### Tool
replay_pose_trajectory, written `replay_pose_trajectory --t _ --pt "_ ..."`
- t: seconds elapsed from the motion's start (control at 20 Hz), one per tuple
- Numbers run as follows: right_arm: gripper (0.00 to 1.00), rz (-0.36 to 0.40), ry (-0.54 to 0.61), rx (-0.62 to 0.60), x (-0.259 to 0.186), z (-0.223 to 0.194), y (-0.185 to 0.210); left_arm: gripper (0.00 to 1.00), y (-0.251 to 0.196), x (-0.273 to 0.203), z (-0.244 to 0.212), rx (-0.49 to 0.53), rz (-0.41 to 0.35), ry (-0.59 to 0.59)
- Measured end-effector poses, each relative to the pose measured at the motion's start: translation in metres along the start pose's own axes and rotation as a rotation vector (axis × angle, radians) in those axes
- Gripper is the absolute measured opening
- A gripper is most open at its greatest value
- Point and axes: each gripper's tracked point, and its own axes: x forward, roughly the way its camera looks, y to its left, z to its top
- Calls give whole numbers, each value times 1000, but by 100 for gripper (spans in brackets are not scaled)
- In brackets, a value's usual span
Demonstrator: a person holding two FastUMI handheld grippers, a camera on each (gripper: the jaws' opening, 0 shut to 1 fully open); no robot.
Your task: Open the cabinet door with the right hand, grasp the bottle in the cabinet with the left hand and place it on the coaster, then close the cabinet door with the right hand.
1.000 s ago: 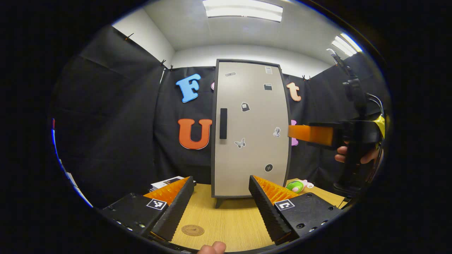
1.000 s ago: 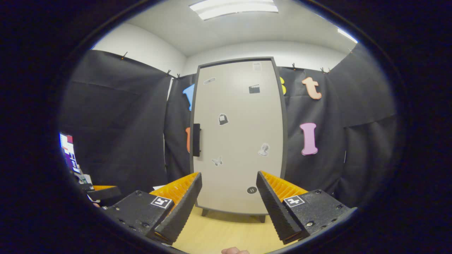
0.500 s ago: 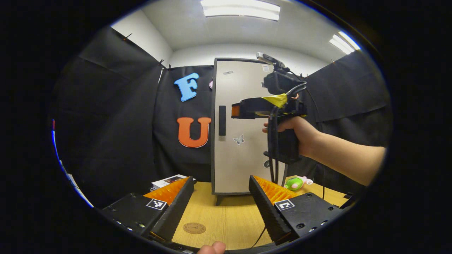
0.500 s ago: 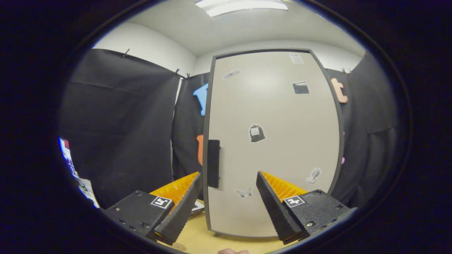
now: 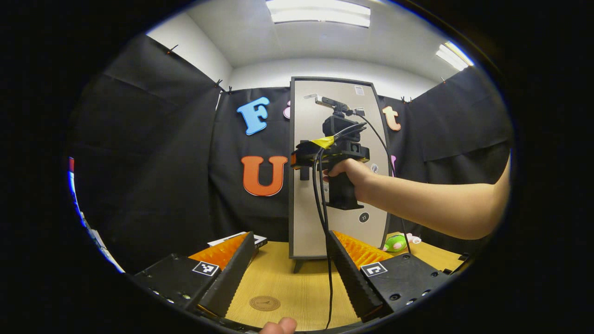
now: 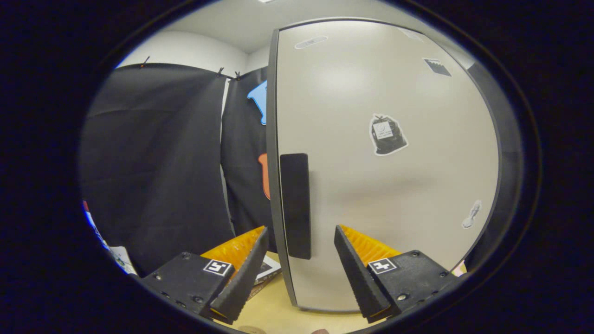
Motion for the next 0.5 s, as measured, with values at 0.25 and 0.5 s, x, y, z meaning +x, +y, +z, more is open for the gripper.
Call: replay_pose_trajectory --t 0.25,0.5 --pt "68 -20 -1 7 14 -1 3 95 6 -2 4 -6 20 -2" --pt "48 -42 0 -24 21 -2 5 95 21 5 1 -10 34 -3"
